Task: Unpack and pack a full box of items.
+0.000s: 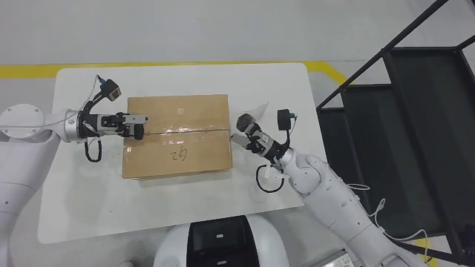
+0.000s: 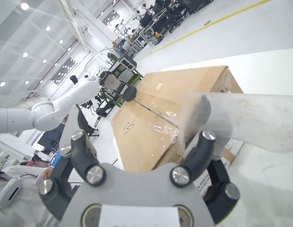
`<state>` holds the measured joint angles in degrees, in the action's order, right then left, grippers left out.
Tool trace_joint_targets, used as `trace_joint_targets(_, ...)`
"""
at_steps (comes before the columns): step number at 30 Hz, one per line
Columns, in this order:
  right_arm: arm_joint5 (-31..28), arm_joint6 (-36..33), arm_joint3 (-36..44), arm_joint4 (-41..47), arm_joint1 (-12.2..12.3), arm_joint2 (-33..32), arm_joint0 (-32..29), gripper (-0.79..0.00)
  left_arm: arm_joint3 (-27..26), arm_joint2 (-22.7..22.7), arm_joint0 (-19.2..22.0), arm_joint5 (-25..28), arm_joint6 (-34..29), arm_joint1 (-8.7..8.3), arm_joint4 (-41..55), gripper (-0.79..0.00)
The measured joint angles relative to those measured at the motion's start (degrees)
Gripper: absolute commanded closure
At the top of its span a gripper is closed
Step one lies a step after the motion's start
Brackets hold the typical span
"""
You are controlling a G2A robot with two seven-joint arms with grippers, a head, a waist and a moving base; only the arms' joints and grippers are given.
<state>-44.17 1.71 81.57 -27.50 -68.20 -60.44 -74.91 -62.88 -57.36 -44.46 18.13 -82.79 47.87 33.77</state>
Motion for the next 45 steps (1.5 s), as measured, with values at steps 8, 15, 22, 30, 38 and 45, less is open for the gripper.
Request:
trace_joint_targets(8,4.57,-8.02,3.37,-0.07,-0.49,2.45,2.52,-0.785,-1.76,-2.34,-2.12,0.09,0.01,-0.59,0.15,-0.785)
trace_joint_targets(15,9.24,-15.80,2.67,0.85,-1.43,6.02,6.79,-0.785,-2.66,-4.56,-3.73,0.40,-0.19,-0.96,1.76,-0.785)
trace_joint_targets(22,12.34,-20.51,3.90,1.30,-1.92,7.49,8.92,-0.785,-3.23,-6.48,-4.99,0.56,-0.54,-1.26,2.71,-0.785)
trace_joint_targets(30,14.72,-23.39,5.01,3.17,-2.17,7.33,10.20,-0.785,-3.73,-8.11,-6.24,0.65,-1.02,-1.45,3.47,-0.785)
trace_joint_targets(38,14.87,-24.30,7.79,2.59,-2.20,6.50,11.29,-0.785,-3.65,-9.43,-7.02,0.71,-1.18,-1.54,3.96,-0.785)
trace_joint_targets(45,18.01,-25.89,11.26,0.11,-2.10,5.49,11.88,-0.767,-3.35,-10.07,-7.45,0.89,-0.17,-1.44,3.47,-0.785)
